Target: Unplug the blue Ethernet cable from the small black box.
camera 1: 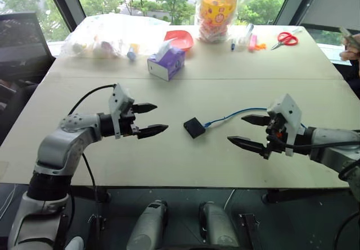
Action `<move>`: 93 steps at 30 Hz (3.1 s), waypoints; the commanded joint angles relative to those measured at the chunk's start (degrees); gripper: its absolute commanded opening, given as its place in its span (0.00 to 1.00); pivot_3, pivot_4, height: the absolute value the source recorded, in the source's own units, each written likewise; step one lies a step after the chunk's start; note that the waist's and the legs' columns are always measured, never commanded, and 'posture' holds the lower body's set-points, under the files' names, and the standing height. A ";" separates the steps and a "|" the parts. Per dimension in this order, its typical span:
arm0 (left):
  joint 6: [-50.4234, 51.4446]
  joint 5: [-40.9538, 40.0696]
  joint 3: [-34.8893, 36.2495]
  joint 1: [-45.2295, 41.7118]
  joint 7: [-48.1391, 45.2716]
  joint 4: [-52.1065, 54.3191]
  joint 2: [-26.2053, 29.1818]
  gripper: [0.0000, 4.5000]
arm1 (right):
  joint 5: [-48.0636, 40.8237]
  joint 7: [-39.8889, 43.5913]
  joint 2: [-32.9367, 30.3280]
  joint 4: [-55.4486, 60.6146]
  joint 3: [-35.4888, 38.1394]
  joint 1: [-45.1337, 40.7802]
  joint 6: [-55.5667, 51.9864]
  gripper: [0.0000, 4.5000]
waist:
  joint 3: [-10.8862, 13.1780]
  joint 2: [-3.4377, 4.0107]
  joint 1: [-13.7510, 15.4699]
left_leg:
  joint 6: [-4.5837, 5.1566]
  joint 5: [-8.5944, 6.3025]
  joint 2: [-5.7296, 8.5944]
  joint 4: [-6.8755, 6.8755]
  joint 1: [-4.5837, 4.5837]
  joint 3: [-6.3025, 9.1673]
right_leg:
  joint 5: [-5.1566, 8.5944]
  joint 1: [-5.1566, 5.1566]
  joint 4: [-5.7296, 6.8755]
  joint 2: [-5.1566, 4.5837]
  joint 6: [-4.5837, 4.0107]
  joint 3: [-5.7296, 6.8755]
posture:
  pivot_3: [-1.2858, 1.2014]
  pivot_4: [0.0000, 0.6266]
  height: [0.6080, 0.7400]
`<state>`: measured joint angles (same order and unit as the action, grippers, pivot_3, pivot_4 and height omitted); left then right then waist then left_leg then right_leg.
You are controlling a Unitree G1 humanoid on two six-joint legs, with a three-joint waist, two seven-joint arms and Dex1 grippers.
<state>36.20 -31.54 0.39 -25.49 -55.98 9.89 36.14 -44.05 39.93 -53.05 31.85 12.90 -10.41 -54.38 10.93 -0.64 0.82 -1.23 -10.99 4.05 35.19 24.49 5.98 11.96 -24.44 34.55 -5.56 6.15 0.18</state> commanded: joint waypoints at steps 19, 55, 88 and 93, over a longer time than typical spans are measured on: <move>-1.24 0.26 -1.54 -3.79 -0.58 -0.96 -1.84 0.99 | 4.41 0.48 -2.03 -1.95 -3.87 -6.66 -0.06 1.00 | 0.00 0.00 -0.09 | 0.10 -0.06 0.01 0.00 0.02 -0.05 | -0.02 0.03 -0.11 0.02 0.02 0.00 | 0.52 0.24 1.00; -0.65 -0.24 1.61 5.27 5.71 9.18 -0.31 1.00 | 50.81 36.37 22.70 -72.64 -46.90 -52.20 39.10 0.81 | 0.01 0.01 -1.91 | -0.12 0.07 0.04 0.03 -0.24 -0.02 | -0.18 -0.11 0.60 0.22 0.24 -0.06 | 0.52 0.24 1.00; 5.67 -5.15 1.22 -10.63 3.22 -3.80 -5.87 1.00 | 72.39 -6.78 17.69 -17.38 -26.26 -18.27 57.66 0.01 | 0.00 0.00 -1.65 | -0.16 0.11 0.03 0.06 -0.36 -0.07 | -0.09 -0.03 0.71 0.24 0.09 -0.14 | 0.52 0.24 1.00; 5.75 -5.39 0.80 -11.77 2.82 -4.84 -7.14 1.00 | 73.02 -6.12 17.28 -14.30 -27.09 -17.02 60.47 0.01 | 0.00 0.00 -1.58 | -0.16 0.11 0.02 0.06 -0.37 -0.06 | -0.08 -0.03 0.71 0.24 0.09 -0.14 | 0.52 0.24 1.00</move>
<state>42.11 -35.69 0.76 -35.96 -52.59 4.41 29.05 29.02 34.15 -35.44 14.16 -14.64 -27.20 4.54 10.93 -0.64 -0.76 -1.39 -10.87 4.07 35.26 24.12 5.92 11.88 -24.46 35.26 -5.32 6.23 0.05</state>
